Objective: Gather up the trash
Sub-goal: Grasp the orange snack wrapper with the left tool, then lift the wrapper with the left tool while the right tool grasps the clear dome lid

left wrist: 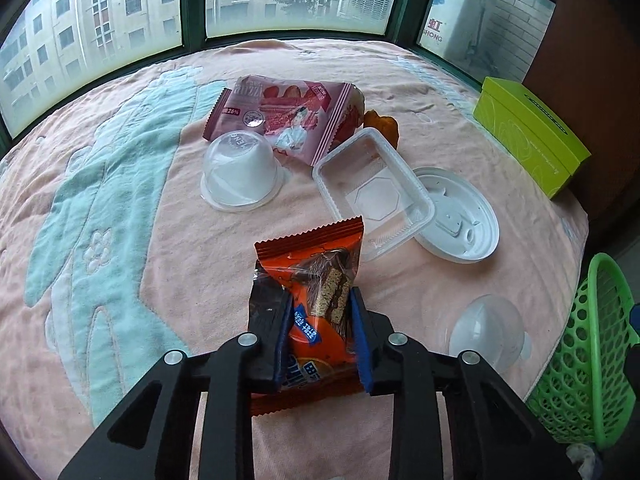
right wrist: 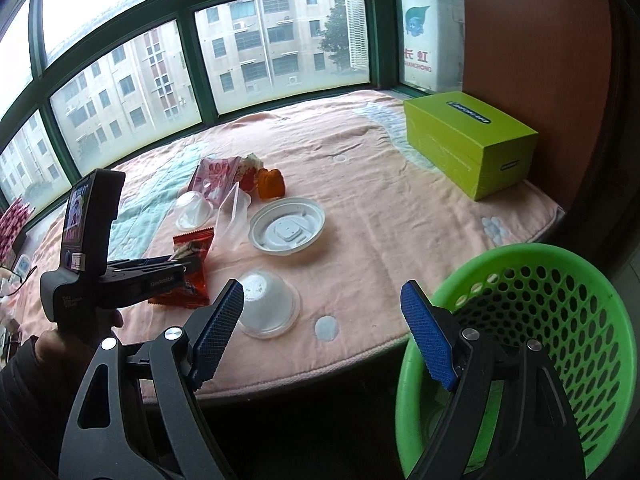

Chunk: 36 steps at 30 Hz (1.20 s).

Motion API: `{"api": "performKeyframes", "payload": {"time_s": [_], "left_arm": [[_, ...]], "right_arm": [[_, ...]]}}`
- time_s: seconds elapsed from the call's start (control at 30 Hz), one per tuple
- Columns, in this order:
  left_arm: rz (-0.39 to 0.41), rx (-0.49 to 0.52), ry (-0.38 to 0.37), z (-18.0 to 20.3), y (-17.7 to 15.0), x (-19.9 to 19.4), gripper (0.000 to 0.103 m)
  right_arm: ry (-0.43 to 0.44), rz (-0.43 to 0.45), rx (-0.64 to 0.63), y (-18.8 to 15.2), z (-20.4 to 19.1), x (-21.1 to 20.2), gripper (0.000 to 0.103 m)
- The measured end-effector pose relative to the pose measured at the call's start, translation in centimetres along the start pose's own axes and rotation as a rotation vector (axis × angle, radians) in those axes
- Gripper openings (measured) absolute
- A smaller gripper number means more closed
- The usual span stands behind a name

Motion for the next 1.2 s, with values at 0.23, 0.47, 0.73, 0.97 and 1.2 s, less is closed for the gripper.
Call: {"api": "performKeyframes", "payload": {"time_s": [0.23,0.47,0.73,0.97,1.2], "left_arm": [[0.054,-0.026,-0.019,-0.9,0.6,-2.7,0.02],[0.116,-0.049,-0.03,-2.1,1.6,-5.8,0.02],[0.151,-0.068,-0.038,-3.1,2.1,-7.8,0.02],[0.155,-0.082,-0.04,-3.5,2.2,-8.2,0.02],[0.161,-0.077,-0.046,-3.2,2.3,-8.4,0.02]], "right_arm": [[0.053,-0.04,-0.043,-0.8,-2.8,3.0,0.08],[0.075,-0.078,-0.074,-1.6,-4.5,6.4,0.08],[0.069,-0.112,-0.063,-2.1,-4.4,9.1,0.078],[0.063,-0.138,-0.072,-2.4,-4.6,10.6,0.07],[0.059,-0.14,-0.073,-2.5,-4.6,10.7,0.065]]}}
Point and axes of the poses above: each gripper's, at about its wrist camera, not at the fingertips, and x roughly the way its jaws point, z to its right, y to its top, the point moved 8 cm from there along x, roughly the way its jaws point, and after that the axes turned 3 degrees about -x, right-handed, at the moved point
